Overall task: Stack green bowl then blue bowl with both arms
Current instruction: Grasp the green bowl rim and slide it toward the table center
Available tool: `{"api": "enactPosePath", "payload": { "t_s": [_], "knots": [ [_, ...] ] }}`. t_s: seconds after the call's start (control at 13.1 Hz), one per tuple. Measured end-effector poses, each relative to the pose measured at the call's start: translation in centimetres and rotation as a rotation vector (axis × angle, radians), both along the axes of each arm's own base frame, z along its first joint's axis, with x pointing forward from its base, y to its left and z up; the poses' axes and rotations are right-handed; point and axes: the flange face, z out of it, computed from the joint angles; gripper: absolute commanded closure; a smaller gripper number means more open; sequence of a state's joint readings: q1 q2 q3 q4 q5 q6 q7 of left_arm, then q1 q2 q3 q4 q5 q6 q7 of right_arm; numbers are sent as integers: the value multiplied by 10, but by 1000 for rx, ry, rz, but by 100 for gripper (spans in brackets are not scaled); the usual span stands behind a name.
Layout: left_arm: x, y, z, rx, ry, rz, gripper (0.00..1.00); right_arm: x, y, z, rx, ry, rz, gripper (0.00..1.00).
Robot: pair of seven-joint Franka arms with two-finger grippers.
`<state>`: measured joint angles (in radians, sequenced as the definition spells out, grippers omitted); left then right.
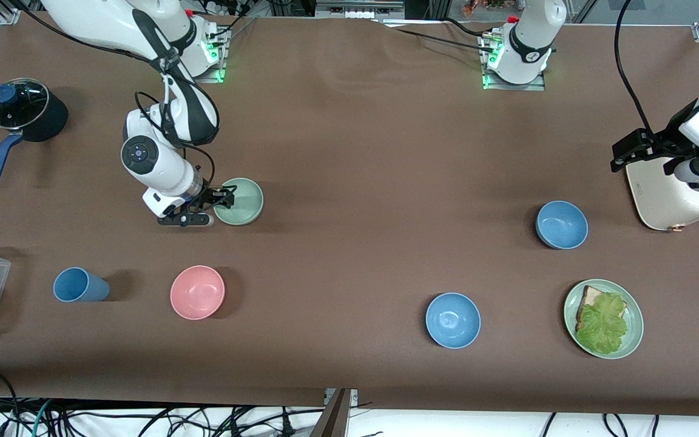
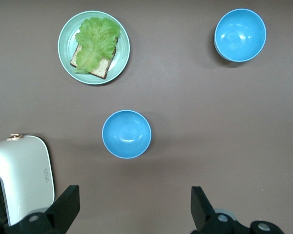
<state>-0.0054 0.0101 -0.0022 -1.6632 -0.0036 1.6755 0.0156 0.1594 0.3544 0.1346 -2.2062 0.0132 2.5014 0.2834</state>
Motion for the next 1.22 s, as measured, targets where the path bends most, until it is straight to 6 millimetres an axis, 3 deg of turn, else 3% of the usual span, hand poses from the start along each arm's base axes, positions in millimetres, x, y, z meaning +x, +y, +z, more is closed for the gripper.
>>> {"api": "enactPosePath", "payload": {
  "t_s": [0.08,0.15,0.46,0.61,0.77,0.92,1.07,1.22],
  "knots": [
    [0,0,0,0,0,0,0,-2,4,-1,1,0,0,98],
    [0,0,0,0,0,0,0,-3,6,-2,2,0,-2,100],
    [0,0,0,0,0,0,0,1,13,5,11,-18,6,100],
    [0,0,0,0,0,0,0,12,43,27,37,-53,18,100],
    [0,0,0,0,0,0,0,21,99,55,70,-82,-24,100],
    [0,0,0,0,0,0,0,28,175,66,118,-98,-103,100],
    [0,0,0,0,0,1,0,25,257,51,164,-85,-170,100],
    [0,1,0,0,0,2,0,10,316,22,178,-56,-216,100]
  ]
}}
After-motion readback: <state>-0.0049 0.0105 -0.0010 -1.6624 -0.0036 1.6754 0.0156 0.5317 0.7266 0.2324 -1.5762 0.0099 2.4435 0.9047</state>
